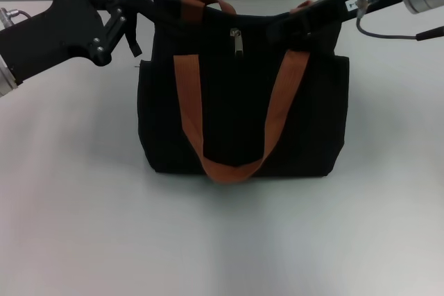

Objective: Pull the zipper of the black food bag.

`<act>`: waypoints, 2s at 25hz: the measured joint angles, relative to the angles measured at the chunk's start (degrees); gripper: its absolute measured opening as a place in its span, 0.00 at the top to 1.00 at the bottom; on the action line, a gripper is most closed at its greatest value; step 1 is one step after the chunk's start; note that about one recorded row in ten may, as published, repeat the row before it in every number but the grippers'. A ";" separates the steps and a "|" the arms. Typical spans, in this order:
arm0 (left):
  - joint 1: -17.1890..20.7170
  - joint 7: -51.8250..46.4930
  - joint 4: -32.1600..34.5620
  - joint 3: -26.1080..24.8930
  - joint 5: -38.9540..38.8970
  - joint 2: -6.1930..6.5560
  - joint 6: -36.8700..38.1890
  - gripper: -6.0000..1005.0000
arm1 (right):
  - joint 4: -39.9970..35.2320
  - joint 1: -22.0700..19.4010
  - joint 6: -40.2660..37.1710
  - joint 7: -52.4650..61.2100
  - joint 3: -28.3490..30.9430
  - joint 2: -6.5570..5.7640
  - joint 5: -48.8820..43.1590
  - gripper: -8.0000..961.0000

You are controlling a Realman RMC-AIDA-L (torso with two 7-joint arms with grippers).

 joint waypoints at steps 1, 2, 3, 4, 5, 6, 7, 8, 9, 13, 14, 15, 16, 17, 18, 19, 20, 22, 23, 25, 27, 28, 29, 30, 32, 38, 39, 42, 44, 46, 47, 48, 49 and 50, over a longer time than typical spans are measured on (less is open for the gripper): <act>0.01 -0.01 0.00 0.00 0.00 0.01 0.00 0.95 | -0.27 -0.20 0.00 0.17 0.03 0.00 -0.08 1.00; 0.00 -0.01 0.00 0.00 0.00 0.01 0.00 0.95 | -0.53 -0.56 -0.04 0.35 0.24 0.00 -0.11 1.00; 0.00 -0.01 0.00 0.00 0.00 0.01 0.00 0.95 | -0.54 -0.66 -0.15 0.35 0.50 0.00 -0.11 0.99; 0.00 -0.01 0.00 0.00 0.00 0.01 0.00 0.95 | -0.54 -0.66 -0.15 0.35 0.50 0.00 -0.11 0.99; 0.00 -0.01 0.00 0.01 0.01 0.01 0.00 0.95 | -0.55 -0.72 -0.29 0.35 0.69 0.00 -0.04 0.99; 0.00 -0.01 0.00 0.01 0.01 0.01 0.00 0.95 | -0.55 -0.72 -0.29 0.35 0.69 0.00 -0.04 0.99; 0.00 -0.02 0.00 0.01 0.00 0.01 0.00 0.95 | -0.56 -0.73 -0.67 0.17 1.10 0.00 0.20 0.99; 0.00 -0.02 0.00 0.01 0.00 0.01 0.00 0.95 | -0.56 -0.73 -0.67 0.17 1.10 0.00 0.20 0.98; 0.01 -0.02 0.00 0.02 0.01 0.01 0.00 0.95 | -0.19 -0.47 -1.20 0.02 1.41 -0.02 0.77 0.98; 0.01 -0.04 0.00 0.03 0.01 -0.01 0.00 0.95 | 1.47 0.22 -1.59 -0.01 1.42 -0.18 2.09 0.97; -0.01 -0.06 0.00 0.03 0.01 -0.04 0.00 0.95 | 2.10 0.42 -1.60 -0.03 1.43 -0.25 2.63 0.97; -0.04 -0.07 -0.01 0.03 0.01 -0.06 0.00 0.95 | 3.01 0.59 -1.58 -0.13 1.43 -0.35 3.34 0.97; -0.08 -0.07 -0.05 0.03 0.01 -0.08 0.00 0.95 | 3.57 0.69 -1.55 -0.22 1.43 -0.43 3.83 0.95; -0.16 -0.06 -0.16 0.03 0.01 -0.12 0.00 0.95 | 5.15 0.98 -1.23 -0.53 1.44 -0.61 4.78 0.93; -0.16 -0.06 -0.16 0.03 0.01 -0.12 0.00 0.95 | 5.15 0.98 -1.23 -0.53 1.44 -0.61 4.78 0.91; -0.16 -0.06 -0.16 0.03 0.01 -0.12 0.00 0.95 | 5.77 1.08 -1.07 -0.65 1.44 -0.64 4.97 0.88; -0.31 -0.04 -0.29 0.03 0.01 -0.16 0.01 0.95 | 6.20 1.20 -0.87 -0.69 1.44 -0.65 4.99 0.86; -0.42 -0.10 -0.28 0.03 0.01 -0.17 0.11 0.95 | 7.45 1.59 -0.03 -0.78 1.44 -0.67 5.05 0.82; -0.42 -0.10 -0.28 0.03 0.01 -0.17 0.11 0.95 | 7.92 1.78 0.35 -0.79 1.44 -0.67 5.06 0.80; -0.51 -0.31 -0.14 0.03 0.02 -0.17 0.37 0.95 | 8.59 2.08 0.71 -0.79 1.43 -0.68 5.06 0.76; -0.56 -0.46 -0.06 0.03 0.02 -0.17 0.46 0.95 | 10.53 3.04 1.32 -0.80 1.43 -0.75 5.06 0.71; -0.56 -0.46 -0.06 0.03 0.02 -0.17 0.46 0.95 | 10.53 3.04 1.32 -0.80 1.43 -0.75 5.06 0.68; -0.56 -0.46 -0.06 0.03 0.02 -0.17 0.46 0.95 | 11.08 3.34 1.51 -0.81 1.43 -0.77 5.06 0.65; -0.56 -0.46 -0.06 0.03 0.02 -0.17 0.46 0.95 | 11.51 3.59 1.72 -0.82 1.43 -0.77 5.06 0.63; -0.70 -0.69 -0.02 0.12 -0.45 -0.11 0.52 0.95 | 12.69 4.19 2.61 -0.87 1.43 -0.62 5.06 0.60; -0.79 -0.72 0.00 0.12 -0.71 -0.08 0.61 0.95 | 14.20 5.14 2.98 -0.90 1.26 -0.13 6.06 0.61; -0.79 -0.72 0.00 0.12 -0.71 -0.08 0.61 0.95 | 14.53 5.30 3.00 -0.91 1.27 -0.08 6.28 0.61; -0.79 -0.72 0.00 0.17 -1.26 0.00 0.62 0.95 | 15.08 5.60 3.14 -0.92 1.31 0.04 6.93 0.61; -0.79 -0.72 0.00 0.19 -1.36 0.00 0.62 0.95 | 15.09 5.60 3.21 -0.92 1.22 0.06 7.14 0.61; -0.79 -0.72 0.00 0.19 -1.39 0.01 0.63 0.95 | 15.10 5.60 3.38 -0.89 1.18 0.08 7.25 0.61; -0.79 -0.73 0.00 0.15 -1.39 0.01 0.67 0.95 | 15.12 5.58 3.64 -0.86 1.27 0.09 7.26 0.61; -0.79 -0.73 0.00 0.15 -1.39 0.01 0.67 0.95 | 15.12 5.58 3.64 -0.86 1.27 0.09 7.26 0.61; -0.79 -0.75 0.00 0.15 -1.39 0.01 0.69 0.95 | 15.11 5.34 3.96 -0.67 1.37 0.09 7.27 0.61; -0.79 -0.78 0.00 0.14 -1.39 0.01 0.71 0.95 | 15.11 5.34 3.96 -0.67 1.37 0.09 7.27 0.61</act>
